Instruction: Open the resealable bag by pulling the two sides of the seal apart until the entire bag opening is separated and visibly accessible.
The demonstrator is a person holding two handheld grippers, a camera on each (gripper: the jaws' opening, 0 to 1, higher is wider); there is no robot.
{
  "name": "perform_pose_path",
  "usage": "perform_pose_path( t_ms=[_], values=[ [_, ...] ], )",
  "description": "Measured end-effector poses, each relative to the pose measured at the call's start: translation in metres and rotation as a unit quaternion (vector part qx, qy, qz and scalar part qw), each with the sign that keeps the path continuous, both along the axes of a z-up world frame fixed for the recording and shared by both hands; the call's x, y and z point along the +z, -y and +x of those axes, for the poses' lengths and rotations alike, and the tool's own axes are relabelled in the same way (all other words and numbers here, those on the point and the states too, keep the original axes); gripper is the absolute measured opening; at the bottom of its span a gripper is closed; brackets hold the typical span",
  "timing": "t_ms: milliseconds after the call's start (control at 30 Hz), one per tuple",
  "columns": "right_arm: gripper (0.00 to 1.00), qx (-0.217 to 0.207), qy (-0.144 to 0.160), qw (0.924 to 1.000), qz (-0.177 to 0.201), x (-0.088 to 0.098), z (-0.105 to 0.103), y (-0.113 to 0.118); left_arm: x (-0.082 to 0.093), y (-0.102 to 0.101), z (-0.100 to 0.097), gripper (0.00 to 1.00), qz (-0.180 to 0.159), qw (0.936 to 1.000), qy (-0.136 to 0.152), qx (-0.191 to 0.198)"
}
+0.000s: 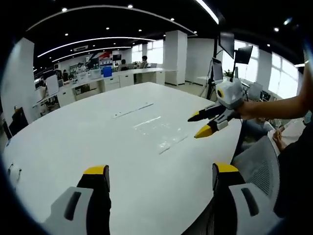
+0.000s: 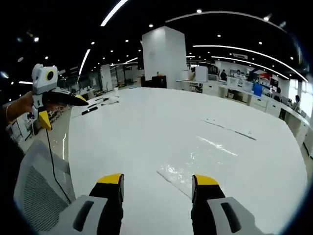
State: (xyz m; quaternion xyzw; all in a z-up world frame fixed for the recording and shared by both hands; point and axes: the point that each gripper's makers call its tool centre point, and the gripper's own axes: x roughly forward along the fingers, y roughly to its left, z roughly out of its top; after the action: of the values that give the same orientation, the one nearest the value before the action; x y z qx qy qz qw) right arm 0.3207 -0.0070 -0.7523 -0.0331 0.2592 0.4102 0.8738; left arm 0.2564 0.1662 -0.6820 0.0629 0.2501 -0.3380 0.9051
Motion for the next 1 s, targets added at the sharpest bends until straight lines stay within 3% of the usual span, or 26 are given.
perform_pose_path(
  t_ms=[67,267,600,1000],
  values=[
    [0.53,-0.012,-0.004,0.9997,0.023,0.001,0.007,-0.002,0.0,0.001,0.003,0.84,-0.012,0.9999,-0.002,0.006],
    [0.49,-0.012,-0.012,0.9998,0.013,-0.014,0.021,-0.01,-0.002,0.008,0.005,0.84,-0.023,0.9997,-0.005,0.001],
    [0.45,0.03,-0.021,0.9979,-0.053,-0.052,0.03,-0.03,-0.006,0.002,0.008,0.83,-0.018,0.9997,-0.013,0.002],
    [0.36,0.048,-0.04,0.9959,-0.065,-0.072,0.029,-0.04,-0.01,-0.001,0.011,0.83,-0.019,0.9996,-0.021,0.007]
  ],
)
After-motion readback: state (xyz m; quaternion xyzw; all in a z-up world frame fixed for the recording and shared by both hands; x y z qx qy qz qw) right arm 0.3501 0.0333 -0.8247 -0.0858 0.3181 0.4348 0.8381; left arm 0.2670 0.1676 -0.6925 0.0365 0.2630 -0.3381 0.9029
